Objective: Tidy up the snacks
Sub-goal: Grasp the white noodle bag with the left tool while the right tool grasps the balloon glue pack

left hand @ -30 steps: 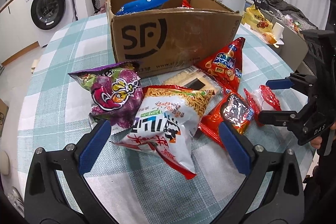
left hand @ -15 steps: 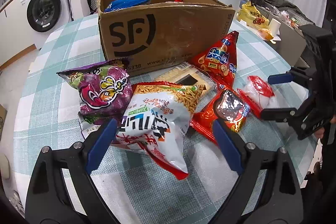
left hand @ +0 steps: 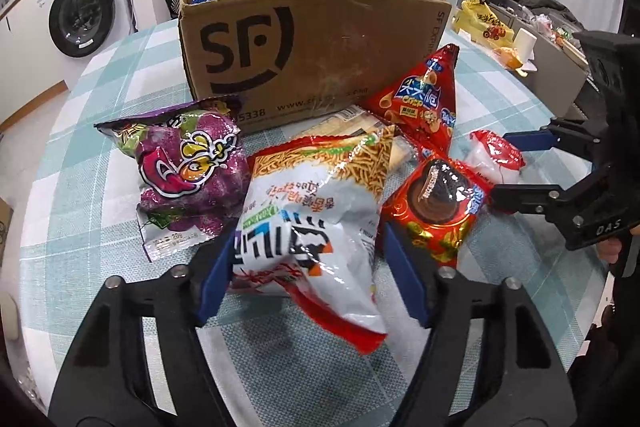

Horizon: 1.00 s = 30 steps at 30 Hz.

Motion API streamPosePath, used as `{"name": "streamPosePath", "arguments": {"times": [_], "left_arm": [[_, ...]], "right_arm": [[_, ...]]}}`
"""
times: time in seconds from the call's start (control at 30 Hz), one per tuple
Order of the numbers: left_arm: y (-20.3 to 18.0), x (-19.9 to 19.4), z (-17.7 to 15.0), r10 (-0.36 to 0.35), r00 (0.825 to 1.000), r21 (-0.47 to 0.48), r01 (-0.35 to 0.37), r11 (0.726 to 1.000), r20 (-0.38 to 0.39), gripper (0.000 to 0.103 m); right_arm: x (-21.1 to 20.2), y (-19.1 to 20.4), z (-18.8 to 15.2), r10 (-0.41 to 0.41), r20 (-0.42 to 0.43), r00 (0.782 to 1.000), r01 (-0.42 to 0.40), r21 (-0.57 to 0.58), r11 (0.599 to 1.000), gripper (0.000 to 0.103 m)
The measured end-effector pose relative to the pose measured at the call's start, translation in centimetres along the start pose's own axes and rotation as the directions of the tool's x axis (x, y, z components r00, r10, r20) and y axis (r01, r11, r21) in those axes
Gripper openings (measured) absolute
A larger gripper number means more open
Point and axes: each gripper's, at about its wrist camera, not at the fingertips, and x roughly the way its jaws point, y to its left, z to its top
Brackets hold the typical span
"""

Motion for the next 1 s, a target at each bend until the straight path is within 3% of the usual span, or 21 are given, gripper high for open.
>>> {"name": "streamPosePath", "arguments": {"times": [0.23, 0.43, 1.0], "left_arm": [[0.8, 0.1, 0.0, -0.020, 1.000, -0.032, 0.020, 0.999, 0.019, 0.052], [1.1, -0.5, 0.2, -0.040, 0.998, -0.037, 0.042, 0.998, 0.048, 0.050], [1.2, -3.0, 0.6, -0.063, 0.991, -0.058, 0.070, 0.996, 0.114, 0.049]], "right_arm": [[-0.1, 0.0, 0.1, 0.011, 0.013, 1.000, -0.011, 0.011, 1.000, 0.063], [-0.4, -0.1, 0.1, 0.027, 0.027, 0.999, -0.027, 0.015, 1.000, 0.051], [-2.4, -0.3, 0.7, 0.055, 0.113, 0.992, -0.058, 0.023, 0.998, 0.050]]}}
